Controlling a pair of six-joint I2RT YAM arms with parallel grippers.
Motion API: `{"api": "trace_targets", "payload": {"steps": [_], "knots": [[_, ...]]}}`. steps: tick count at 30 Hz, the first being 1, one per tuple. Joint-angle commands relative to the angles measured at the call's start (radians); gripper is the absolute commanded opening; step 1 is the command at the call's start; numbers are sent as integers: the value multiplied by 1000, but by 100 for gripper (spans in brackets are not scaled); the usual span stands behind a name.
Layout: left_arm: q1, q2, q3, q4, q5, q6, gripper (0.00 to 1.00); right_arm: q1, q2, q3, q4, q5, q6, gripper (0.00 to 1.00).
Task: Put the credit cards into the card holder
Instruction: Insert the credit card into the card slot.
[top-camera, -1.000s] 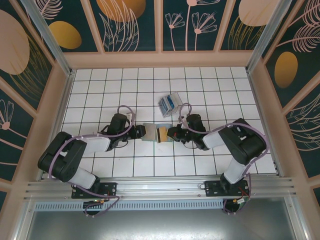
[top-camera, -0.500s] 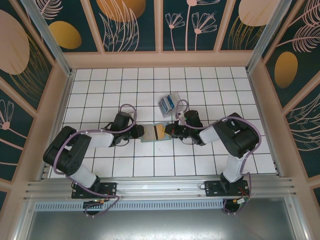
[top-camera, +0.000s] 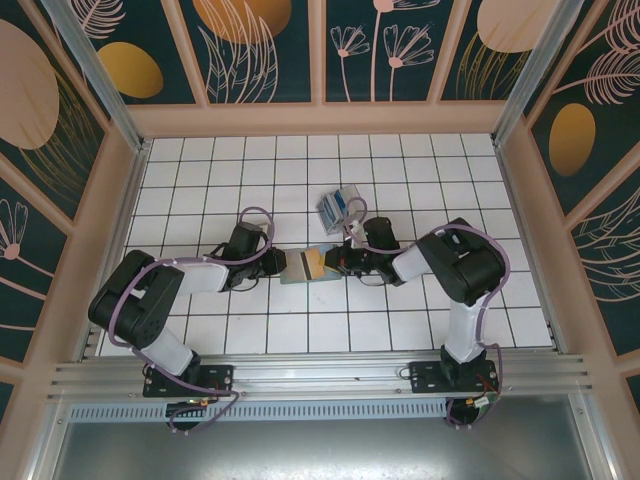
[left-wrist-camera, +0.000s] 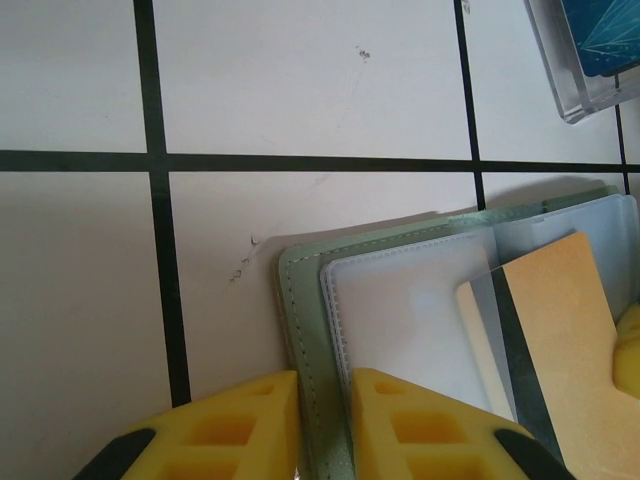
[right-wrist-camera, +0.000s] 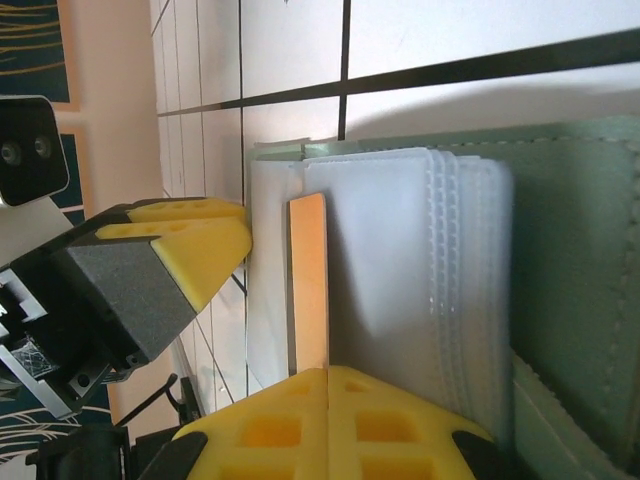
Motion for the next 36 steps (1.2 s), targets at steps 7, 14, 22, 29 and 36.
{"api": "trace_targets", "payload": {"steps": [7,14,22,29,36], "knots": [[0,52,-8,-32,-57,-23,21,-2,42,11,60,77,17,0],[0,56,-23,-23,-48,-31,18,18,56,-22,191,152,90,0],[-1,49,-33,-15,-53,-42,18,83,75,-6,210,160,135,0],[-1,32,-51,13,-58,-73,21,118,59,29,112,159,106,2],[1,-8,-66,34,-41,-103,26,161,66,97,-13,201,50,7]]}}
